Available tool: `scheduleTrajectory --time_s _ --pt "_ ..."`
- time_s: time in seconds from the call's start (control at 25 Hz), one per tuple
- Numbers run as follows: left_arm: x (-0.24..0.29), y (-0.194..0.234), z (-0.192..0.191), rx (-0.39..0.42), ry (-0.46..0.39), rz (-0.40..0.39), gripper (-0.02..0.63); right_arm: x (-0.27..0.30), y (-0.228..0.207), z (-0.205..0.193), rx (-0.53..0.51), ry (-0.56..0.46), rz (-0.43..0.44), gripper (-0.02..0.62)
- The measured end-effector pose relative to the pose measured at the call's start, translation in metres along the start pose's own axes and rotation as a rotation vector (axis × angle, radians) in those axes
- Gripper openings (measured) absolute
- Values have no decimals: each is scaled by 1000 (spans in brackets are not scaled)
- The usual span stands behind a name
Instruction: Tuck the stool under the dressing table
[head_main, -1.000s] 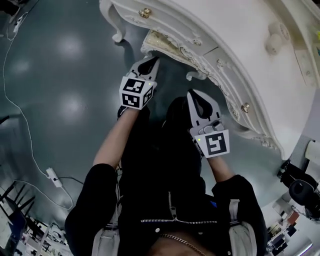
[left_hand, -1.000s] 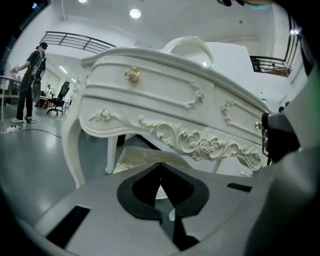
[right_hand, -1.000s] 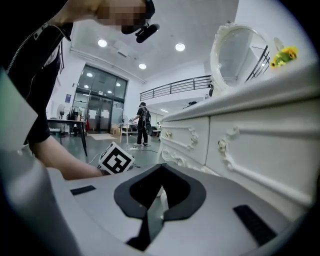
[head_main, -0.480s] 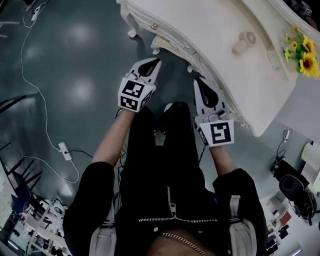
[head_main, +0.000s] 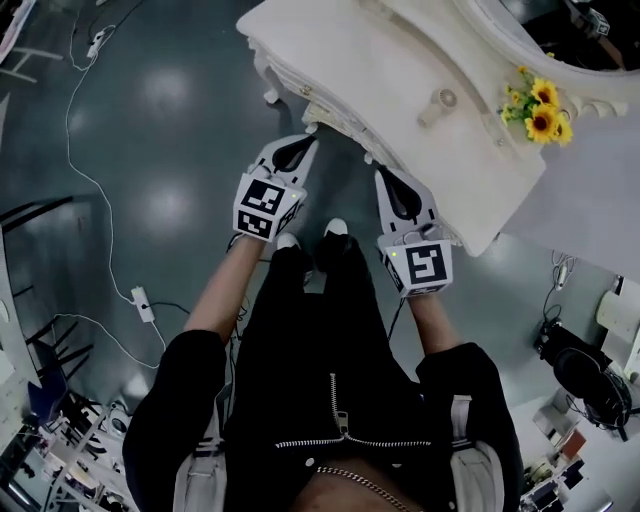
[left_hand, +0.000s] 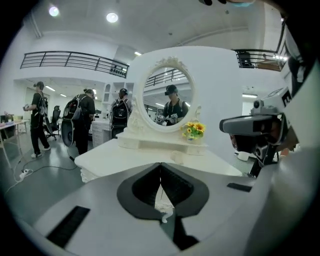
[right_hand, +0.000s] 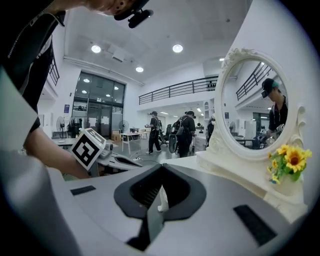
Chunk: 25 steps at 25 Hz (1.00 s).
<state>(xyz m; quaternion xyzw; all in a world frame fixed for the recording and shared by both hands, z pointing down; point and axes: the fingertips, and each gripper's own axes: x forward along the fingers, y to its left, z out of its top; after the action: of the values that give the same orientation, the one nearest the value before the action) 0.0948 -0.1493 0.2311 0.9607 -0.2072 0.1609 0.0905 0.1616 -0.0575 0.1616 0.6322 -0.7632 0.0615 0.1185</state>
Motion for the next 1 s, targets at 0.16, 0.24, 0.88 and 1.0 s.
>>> scheduleTrajectory --time_s 0.16,0.24,0.88,1.0 --pt "-15 -7 52 62 -33 -6 21 -16 -8 35 -20 -29 -56 5" --pt "-20 -12 74 91 -57 -12 21 -22 -13 48 -23 -46 -80 5" --pt "-62 -19 147 180 -200 -80 21 -70 -21 97 -21 -157 -289 4" --pt "-69 -17 143 177 -197 -81 21 -74 -20 99 -11 -162 -307 3"
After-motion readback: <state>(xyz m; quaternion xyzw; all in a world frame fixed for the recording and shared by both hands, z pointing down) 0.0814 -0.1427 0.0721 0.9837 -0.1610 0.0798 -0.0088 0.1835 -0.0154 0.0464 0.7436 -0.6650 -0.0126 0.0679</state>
